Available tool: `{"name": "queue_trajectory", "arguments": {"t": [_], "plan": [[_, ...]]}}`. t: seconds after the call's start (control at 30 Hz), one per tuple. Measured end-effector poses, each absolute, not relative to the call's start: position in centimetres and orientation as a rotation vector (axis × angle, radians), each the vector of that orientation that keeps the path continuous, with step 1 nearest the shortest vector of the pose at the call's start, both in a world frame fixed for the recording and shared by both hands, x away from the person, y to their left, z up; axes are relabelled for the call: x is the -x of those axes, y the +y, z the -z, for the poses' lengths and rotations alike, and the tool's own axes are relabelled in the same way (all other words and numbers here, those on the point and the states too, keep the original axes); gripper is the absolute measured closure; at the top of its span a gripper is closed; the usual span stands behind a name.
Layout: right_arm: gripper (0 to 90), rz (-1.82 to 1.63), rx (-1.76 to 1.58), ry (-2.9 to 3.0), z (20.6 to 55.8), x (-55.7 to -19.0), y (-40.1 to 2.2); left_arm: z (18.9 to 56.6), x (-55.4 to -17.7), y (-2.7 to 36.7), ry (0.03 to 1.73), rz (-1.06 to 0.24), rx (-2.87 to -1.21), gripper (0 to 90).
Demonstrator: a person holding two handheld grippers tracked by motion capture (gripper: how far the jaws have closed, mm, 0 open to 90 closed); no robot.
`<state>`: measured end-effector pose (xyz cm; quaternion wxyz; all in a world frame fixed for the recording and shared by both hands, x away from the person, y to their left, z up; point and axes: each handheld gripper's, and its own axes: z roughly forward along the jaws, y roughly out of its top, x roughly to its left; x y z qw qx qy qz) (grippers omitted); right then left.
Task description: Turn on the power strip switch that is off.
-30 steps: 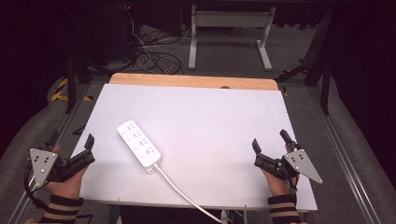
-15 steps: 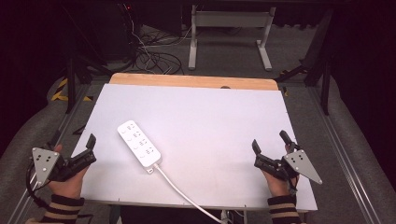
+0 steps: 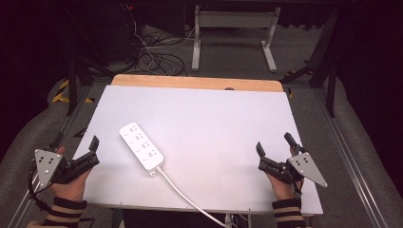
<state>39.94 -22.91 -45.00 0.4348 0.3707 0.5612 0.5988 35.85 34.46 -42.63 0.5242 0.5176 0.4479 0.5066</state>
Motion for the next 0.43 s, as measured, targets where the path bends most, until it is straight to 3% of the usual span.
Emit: {"name": "queue_trajectory", "arguments": {"t": [0.43], "plan": [[3.9, -1.498, -0.923, 1.396, 45.03, -39.99, -22.87, 42.82, -36.36, 34.83, 1.087, -1.198, -1.231, 0.1]]}}
